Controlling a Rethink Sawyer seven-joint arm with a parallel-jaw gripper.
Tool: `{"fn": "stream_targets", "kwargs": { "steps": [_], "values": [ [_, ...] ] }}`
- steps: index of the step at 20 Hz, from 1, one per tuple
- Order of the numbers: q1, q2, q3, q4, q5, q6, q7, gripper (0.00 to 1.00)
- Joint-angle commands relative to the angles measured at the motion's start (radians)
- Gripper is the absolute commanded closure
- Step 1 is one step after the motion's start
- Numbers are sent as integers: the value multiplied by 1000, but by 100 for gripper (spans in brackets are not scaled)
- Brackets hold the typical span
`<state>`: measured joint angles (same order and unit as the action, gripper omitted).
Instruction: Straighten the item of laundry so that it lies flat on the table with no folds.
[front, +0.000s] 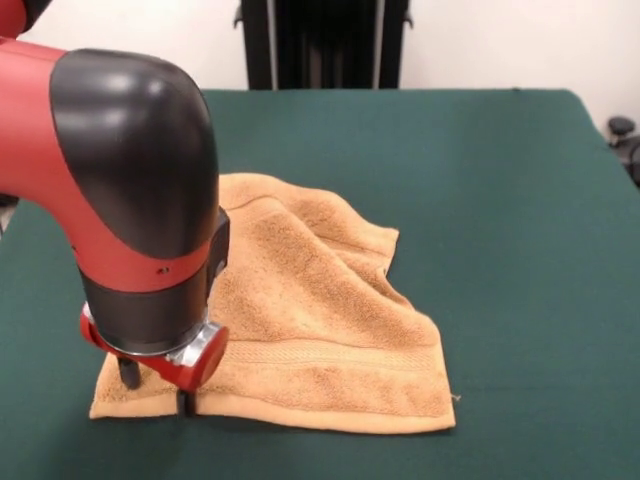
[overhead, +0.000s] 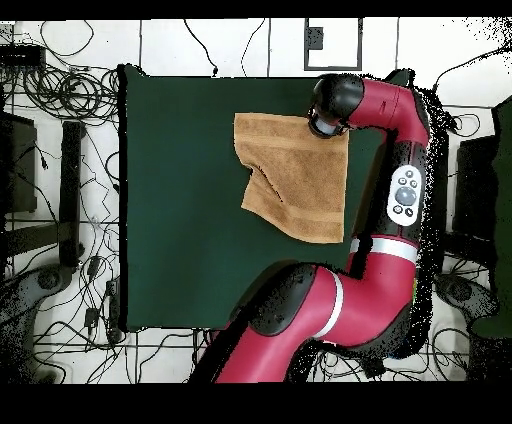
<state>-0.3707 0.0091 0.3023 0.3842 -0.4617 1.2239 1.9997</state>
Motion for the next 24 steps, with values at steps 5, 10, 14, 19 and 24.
{"fn": "stream_targets", "kwargs": {
  "steps": [5,10,14,19,24],
  "values": [
    [-3,-69,62,190,120,96,-157,0],
    [3,-88,48,211,140,86,-150,0],
    [2,-106,40,240,158,74,-143,0],
    [-23,-150,52,393,244,91,-83,0],
    [-24,-192,54,544,308,14,1,0]
  ]
}}
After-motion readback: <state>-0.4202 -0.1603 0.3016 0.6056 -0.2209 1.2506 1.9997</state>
